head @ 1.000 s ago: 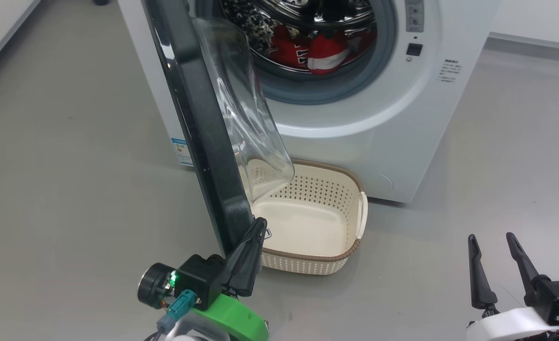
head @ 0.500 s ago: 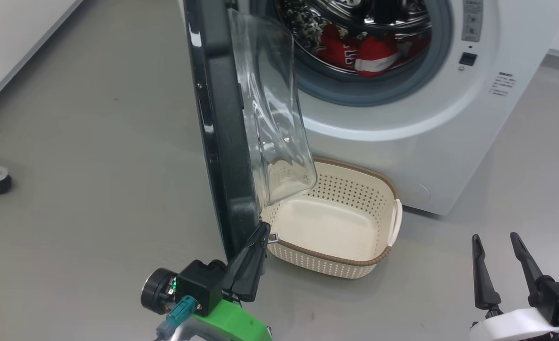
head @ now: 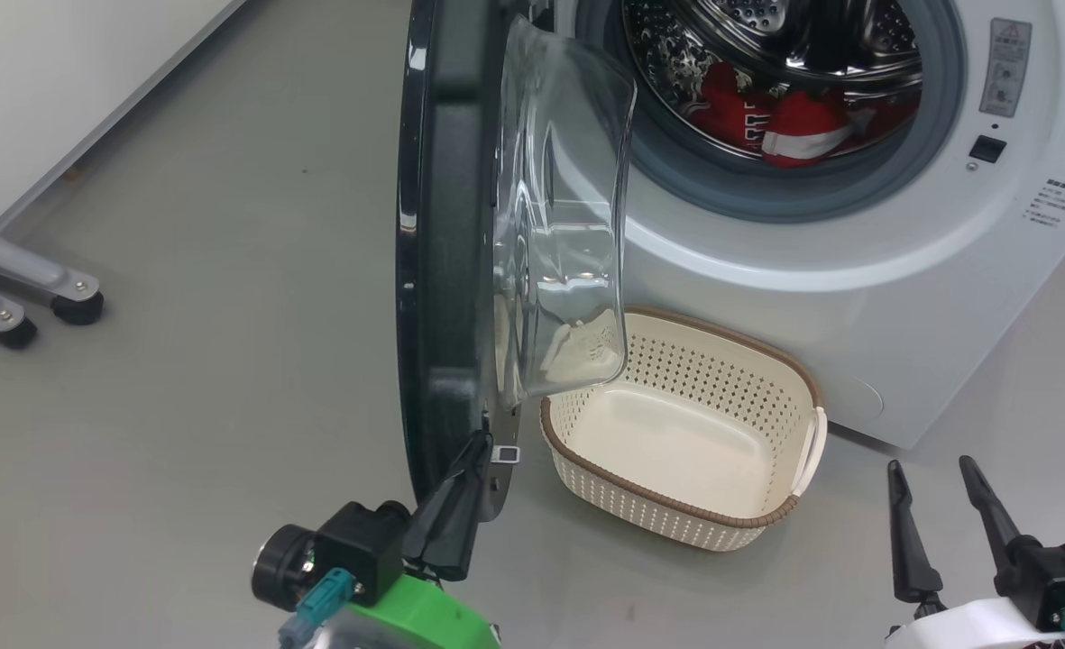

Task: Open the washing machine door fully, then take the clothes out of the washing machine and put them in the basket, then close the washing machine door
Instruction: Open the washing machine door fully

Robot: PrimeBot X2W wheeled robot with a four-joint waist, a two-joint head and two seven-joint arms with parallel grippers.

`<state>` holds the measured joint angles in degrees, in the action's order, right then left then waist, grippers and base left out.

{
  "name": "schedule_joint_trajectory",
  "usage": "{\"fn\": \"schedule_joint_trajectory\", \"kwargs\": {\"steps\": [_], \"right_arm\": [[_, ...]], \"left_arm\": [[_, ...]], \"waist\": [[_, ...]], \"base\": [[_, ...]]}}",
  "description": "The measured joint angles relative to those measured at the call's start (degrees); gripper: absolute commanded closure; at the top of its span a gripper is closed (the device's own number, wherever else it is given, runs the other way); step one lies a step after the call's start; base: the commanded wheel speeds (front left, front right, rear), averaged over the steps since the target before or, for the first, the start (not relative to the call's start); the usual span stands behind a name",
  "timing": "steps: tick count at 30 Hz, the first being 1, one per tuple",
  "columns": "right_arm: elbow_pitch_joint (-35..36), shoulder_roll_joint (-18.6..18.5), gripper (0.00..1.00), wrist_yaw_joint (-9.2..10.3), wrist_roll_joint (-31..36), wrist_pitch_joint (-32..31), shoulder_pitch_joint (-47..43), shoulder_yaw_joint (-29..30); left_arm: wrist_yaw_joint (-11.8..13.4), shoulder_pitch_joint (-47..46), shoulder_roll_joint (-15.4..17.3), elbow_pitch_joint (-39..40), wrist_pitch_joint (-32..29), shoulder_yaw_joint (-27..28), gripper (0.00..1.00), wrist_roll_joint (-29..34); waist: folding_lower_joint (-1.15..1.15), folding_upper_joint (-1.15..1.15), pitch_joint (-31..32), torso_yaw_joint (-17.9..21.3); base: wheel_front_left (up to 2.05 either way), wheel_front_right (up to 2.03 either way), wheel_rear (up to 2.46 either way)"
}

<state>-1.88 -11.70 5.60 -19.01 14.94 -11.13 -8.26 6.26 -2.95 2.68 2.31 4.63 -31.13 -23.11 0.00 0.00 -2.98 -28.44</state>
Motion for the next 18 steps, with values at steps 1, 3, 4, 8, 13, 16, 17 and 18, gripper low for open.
{"fn": "schedule_joint_trajectory", "kwargs": {"steps": [1,3,4,8,13,16,17,18], "right_arm": [[0.0,0.0,0.00,-0.04,0.0,0.0,0.0,-0.2],[-0.1,0.1,0.00,-0.48,0.0,0.0,0.0,-0.7],[-0.2,0.1,0.00,-0.48,0.0,0.0,0.0,-0.8],[-0.3,0.1,0.00,-0.48,0.1,0.0,0.0,-0.9],[-0.2,0.0,0.00,-0.48,1.0,0.0,0.1,-1.3],[0.1,-0.2,0.00,-0.49,1.7,0.0,0.4,-1.5],[0.2,-0.2,0.00,-0.49,1.7,0.0,0.5,-1.5],[0.4,-0.1,0.00,-0.49,1.7,0.0,0.7,-1.5]], "left_arm": [[0.0,0.1,0.0,0.0,0.0,0.4,1.00,0.0],[0.0,0.5,0.0,-0.1,0.1,1.5,1.00,0.1],[0.0,0.7,0.0,-0.2,0.3,2.1,1.00,0.3],[0.0,0.8,0.2,-0.8,0.5,5.5,1.00,1.0],[0.1,1.4,0.5,-1.4,1.5,12.2,1.00,2.6],[0.2,1.8,0.8,-1.9,2.0,16.2,1.00,4.0],[0.3,1.9,0.8,-2.1,2.1,17.1,1.00,4.3],[0.5,1.9,0.9,-2.2,2.1,18.0,1.00,4.5]], "waist": [[0.00,0.00,0.1,-0.3],[0.00,0.00,0.2,-0.7],[0.00,0.00,0.3,-0.8],[0.00,0.00,0.2,-0.9],[0.00,0.00,-0.4,-0.4],[0.00,0.00,-0.9,0.1],[0.00,0.00,-1.1,0.4],[0.00,0.00,-1.3,0.6]], "base": [[0.00,0.00,0.00],[0.00,0.00,0.00],[0.00,0.00,0.00],[0.00,0.00,0.00],[0.00,0.00,0.00],[0.00,0.00,0.00],[0.00,0.00,0.00],[0.00,0.00,0.00]]}}
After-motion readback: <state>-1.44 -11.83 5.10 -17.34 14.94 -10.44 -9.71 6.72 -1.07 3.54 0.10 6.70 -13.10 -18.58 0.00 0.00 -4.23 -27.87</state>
